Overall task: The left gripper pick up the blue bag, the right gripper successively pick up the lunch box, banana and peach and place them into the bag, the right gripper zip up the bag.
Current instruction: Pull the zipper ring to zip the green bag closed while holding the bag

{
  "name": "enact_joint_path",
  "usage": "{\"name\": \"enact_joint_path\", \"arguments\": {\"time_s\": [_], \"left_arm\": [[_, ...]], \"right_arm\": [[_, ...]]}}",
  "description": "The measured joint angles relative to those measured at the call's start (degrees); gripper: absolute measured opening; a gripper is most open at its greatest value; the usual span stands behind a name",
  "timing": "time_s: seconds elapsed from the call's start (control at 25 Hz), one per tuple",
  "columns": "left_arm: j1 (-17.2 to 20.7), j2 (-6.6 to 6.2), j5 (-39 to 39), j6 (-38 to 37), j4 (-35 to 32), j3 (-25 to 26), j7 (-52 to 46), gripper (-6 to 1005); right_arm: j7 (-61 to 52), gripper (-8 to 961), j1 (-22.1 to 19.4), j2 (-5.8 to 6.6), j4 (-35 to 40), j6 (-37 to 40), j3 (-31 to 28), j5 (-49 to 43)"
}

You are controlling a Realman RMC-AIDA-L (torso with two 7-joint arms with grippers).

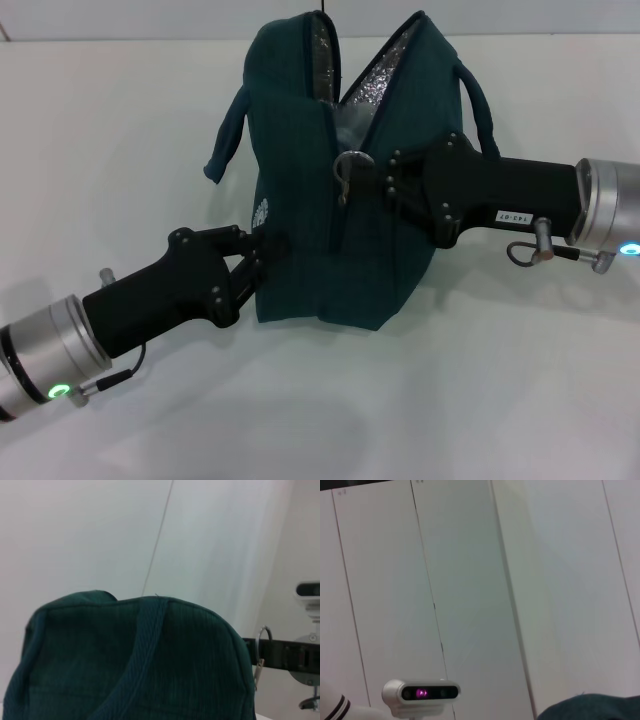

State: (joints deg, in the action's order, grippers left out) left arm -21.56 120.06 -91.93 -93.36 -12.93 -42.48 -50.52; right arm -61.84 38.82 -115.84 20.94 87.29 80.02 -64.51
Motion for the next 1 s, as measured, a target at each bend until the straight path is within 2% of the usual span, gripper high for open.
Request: {"name": "enact_joint_path", "arguments": {"time_s": [0.12,0.36,0.6,1.0], "left_arm": [[-0.23,-0.01,-0.05,0.03,0.01,-0.89,0.02,116],[-0.51,-0.07,-0.37,0.11,0.01,-2.24,0.05,71],[-0.54,-0.15,-0.53,0.16,0.01,-3.35,0.08,72],[-0.76,-0.3,-0.54,-0.54,-0.46,-10.54,-0.24,70]], "right_arm": [[-0.02,23,-0.39,0.0,0.34,0.53,-0.16,0.37],[-0.16,24,-0.94,0.18,0.56,2.4,-0.24,3.13],[-0.63,25,-1.69,0.47,0.72,3.85,-0.31,6.96],[-2.63,26,-1.26,0.46,0.77,0.7,-1.02,8.39]]}}
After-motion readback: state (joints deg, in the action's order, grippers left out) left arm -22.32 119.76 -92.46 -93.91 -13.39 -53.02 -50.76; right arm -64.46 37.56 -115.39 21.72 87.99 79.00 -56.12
